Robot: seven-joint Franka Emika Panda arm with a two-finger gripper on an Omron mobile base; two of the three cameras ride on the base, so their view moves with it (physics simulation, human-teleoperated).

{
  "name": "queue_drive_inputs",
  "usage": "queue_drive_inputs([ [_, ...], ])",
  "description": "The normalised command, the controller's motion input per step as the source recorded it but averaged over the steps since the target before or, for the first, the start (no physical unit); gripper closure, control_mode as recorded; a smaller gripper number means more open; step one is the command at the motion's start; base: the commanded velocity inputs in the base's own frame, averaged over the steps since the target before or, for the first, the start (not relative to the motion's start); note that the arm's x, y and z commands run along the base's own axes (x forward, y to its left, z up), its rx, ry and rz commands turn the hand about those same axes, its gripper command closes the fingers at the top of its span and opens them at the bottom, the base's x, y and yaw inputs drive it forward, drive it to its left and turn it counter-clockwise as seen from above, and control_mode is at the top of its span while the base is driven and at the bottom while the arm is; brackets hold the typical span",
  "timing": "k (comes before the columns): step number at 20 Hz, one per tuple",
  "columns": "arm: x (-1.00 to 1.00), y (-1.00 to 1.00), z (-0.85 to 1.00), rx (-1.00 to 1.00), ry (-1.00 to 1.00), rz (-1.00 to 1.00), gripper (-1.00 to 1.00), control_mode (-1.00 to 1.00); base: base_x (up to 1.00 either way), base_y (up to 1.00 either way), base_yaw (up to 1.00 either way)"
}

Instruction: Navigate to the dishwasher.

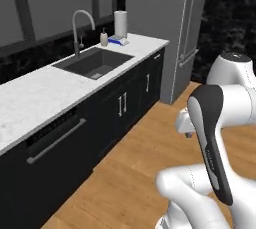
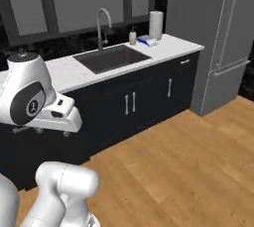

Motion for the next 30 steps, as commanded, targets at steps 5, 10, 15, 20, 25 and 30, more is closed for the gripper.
queue_drive_inputs([
  [5, 0.00, 0.00, 0.00, 0.00, 0.00, 0.00, -1.00, 1.00, 0.50, 0.00, 0.89],
  [10, 0.00, 0.00, 0.00, 0.00, 0.00, 0.00, -1.00, 1.00, 0.65, -0.02, 0.84],
  [15, 0.00, 0.00, 0.00, 0.00, 0.00, 0.00, -1.00, 1.00, 0.67, -0.35, 0.63],
  [20, 0.00, 0.00, 0.00, 0.00, 0.00, 0.00, -1.00, 1.00, 0.59, -0.61, 0.33],
  [25, 0.00, 0.00, 0.00, 0.00, 0.00, 0.00, -1.00, 1.00, 0.42, -0.79, 0.04],
  [30, 0.00, 0.00, 0.00, 0.00, 0.00, 0.00, -1.00, 1.00, 0.45, -0.57, 0.00],
])
